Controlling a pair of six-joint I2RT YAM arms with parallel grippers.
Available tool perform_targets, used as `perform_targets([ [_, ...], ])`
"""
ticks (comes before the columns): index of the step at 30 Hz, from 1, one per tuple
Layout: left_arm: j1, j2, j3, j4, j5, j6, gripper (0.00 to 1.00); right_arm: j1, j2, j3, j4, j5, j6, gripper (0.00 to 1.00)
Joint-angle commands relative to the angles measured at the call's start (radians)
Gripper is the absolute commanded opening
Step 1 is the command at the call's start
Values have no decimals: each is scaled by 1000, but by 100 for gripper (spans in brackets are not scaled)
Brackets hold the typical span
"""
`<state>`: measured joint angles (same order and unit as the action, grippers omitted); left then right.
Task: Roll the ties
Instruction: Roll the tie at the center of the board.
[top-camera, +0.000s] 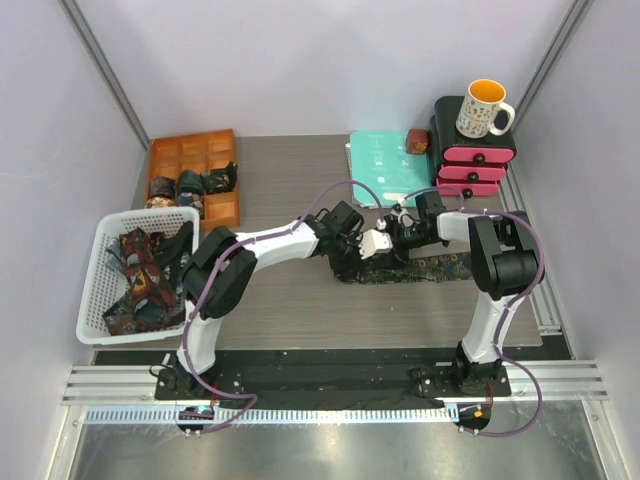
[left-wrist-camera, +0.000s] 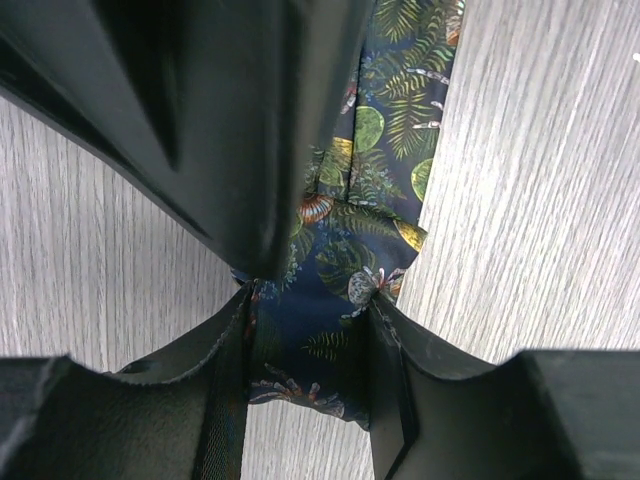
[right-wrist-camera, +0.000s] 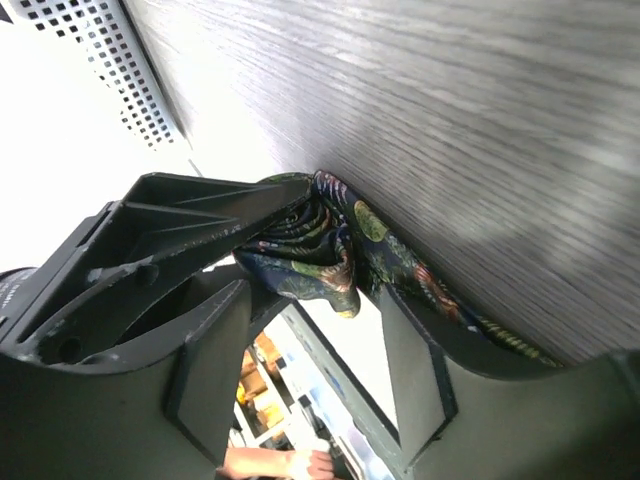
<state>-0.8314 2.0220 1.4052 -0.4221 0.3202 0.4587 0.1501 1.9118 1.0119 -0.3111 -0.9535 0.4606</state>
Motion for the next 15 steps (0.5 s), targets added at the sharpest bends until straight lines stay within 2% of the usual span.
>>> perform_targets([
  [1,-8,66,24,-95,-58,-28,41,35,-24,-24,67,13,76,58],
  [7,-6,73,32,-110,-69,-22,44,95,4,-33,135,45,131,45],
  [10,-6,67,21,-98,-64,-17,47,100,24,-27,121,100,104,25],
  [11,-5,55,15,-95,-58,-20,51,98,44,-21,81,120,86,14],
  [14,14,32,-2,-83,-35,-38,59,82,79,-4,29,162,30,1],
  [15,35,21,-11,-77,-5,-63,61,77,88,1,21,170,17,1],
])
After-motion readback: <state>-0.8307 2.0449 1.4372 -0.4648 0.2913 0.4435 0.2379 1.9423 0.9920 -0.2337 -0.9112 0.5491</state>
